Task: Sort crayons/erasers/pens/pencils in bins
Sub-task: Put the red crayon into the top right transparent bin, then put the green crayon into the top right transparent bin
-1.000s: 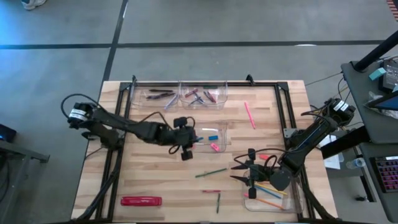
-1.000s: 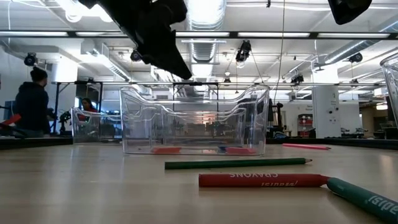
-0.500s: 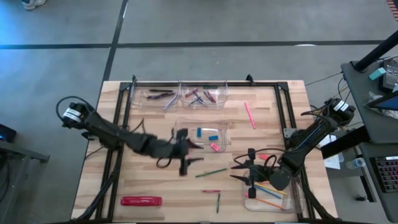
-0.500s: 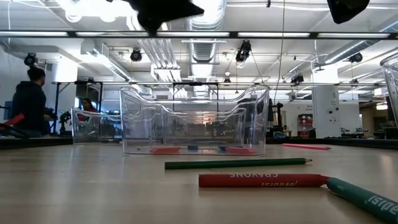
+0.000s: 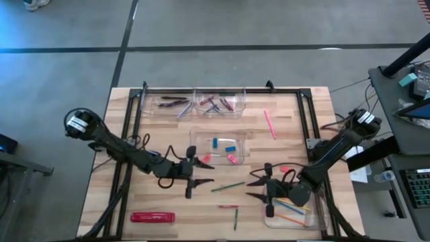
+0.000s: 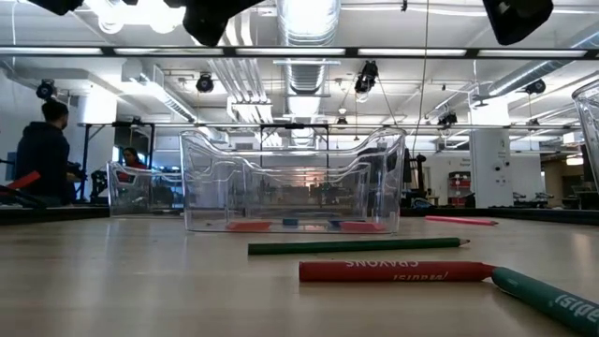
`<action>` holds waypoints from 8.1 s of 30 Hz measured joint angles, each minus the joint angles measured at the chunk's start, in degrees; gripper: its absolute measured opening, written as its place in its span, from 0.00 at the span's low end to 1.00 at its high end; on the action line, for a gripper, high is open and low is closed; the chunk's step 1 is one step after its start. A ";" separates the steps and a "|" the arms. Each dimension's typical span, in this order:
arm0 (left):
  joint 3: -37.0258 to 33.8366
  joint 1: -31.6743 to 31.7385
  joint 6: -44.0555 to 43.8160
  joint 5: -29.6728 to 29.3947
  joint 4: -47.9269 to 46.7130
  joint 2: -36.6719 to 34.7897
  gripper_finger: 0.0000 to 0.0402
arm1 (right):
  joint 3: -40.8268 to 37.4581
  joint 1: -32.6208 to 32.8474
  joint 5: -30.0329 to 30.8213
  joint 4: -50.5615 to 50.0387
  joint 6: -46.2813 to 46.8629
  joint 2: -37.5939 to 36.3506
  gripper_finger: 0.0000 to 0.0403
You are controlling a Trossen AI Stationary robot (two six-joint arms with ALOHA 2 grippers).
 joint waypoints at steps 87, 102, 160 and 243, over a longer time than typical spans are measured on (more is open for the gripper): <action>-3.46 -3.85 -2.68 -4.12 -10.83 -11.45 0.45 | 39.96 -19.36 -35.68 -49.19 12.22 38.40 0.30; -3.48 -3.85 -2.75 -4.12 -10.83 -11.45 0.45 | 39.78 -19.31 -35.91 -49.82 10.52 38.46 0.06; -3.50 -3.82 -2.51 -4.08 -10.81 -11.41 0.45 | 38.84 -66.79 -34.26 -48.98 -14.77 15.05 0.12; -3.39 -3.78 -2.99 -4.10 -10.37 -11.41 0.45 | 46.31 -12.34 -46.70 -55.90 -10.53 41.98 0.17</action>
